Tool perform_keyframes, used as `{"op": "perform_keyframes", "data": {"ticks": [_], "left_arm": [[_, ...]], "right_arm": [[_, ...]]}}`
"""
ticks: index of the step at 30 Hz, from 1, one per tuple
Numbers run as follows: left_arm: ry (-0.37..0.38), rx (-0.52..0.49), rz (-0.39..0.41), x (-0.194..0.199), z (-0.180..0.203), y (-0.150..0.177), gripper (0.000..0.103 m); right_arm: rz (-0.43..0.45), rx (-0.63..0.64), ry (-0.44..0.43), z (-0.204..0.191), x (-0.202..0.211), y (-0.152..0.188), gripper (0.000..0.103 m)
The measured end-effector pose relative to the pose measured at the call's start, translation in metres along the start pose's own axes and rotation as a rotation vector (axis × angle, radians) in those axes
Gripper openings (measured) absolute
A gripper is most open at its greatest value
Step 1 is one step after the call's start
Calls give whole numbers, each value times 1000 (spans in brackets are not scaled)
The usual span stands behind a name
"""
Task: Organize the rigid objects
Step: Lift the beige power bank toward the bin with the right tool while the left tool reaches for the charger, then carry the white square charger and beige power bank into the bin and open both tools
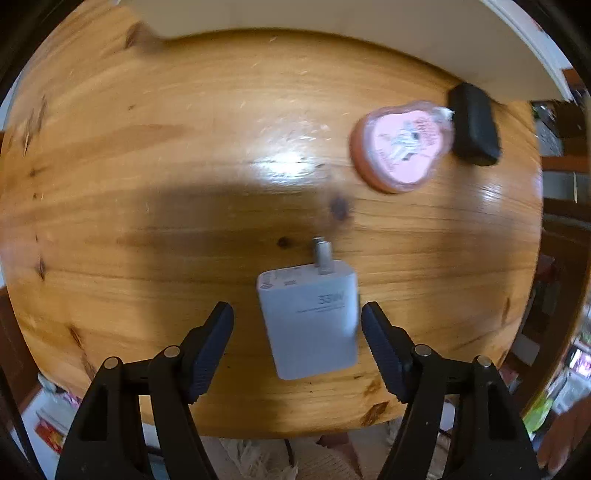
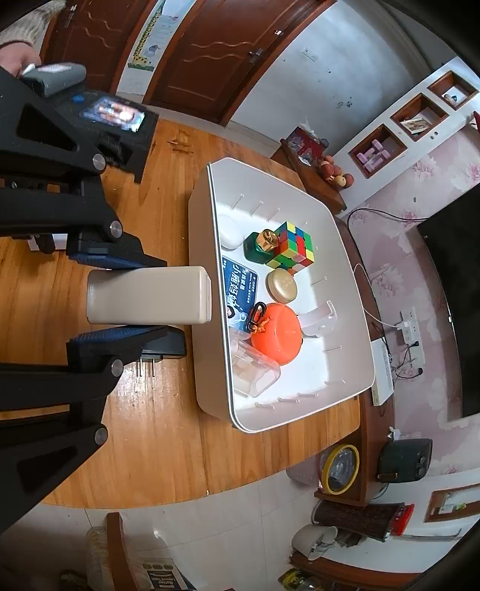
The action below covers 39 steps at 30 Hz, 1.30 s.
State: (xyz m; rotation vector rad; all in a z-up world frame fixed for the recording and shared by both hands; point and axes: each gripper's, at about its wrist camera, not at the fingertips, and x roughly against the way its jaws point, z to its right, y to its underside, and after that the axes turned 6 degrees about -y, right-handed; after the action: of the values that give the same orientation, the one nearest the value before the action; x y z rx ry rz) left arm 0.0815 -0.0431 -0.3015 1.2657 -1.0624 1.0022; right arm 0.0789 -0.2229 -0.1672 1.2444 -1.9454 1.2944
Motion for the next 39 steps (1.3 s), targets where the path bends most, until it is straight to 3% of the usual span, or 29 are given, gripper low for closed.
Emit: {"op": "perform_keyframes", "data": {"ticks": [3, 4, 5, 12, 19, 24, 27, 33, 39], "left_arm": [[0, 17, 21, 2, 0, 0, 68], [7, 11, 32, 4, 1, 1, 55], [2, -2, 48, 7, 3, 1, 53], [-52, -45, 119, 22, 4, 8, 52], [-29, -86, 308, 112, 4, 5, 52], [19, -57, 456, 191, -13, -35, 52], [2, -53, 517, 211, -11, -65, 52], [-30, -32, 494, 202, -8, -123, 52], [-101, -63, 416, 160, 8, -156, 52]], "right_arm": [[0, 0, 1, 0, 1, 1, 27], [0, 1, 3, 0, 1, 1, 27], [0, 0, 3, 0, 1, 2, 27], [3, 0, 2, 1, 5, 6, 27], [50, 30, -14, -8, 20, -9, 27], [101, 60, -20, -19, 28, -38, 27], [125, 80, -14, -26, 29, -58, 27], [113, 84, 9, -27, 2, -96, 27], [-13, 28, 73, -4, -56, -114, 27]]}}
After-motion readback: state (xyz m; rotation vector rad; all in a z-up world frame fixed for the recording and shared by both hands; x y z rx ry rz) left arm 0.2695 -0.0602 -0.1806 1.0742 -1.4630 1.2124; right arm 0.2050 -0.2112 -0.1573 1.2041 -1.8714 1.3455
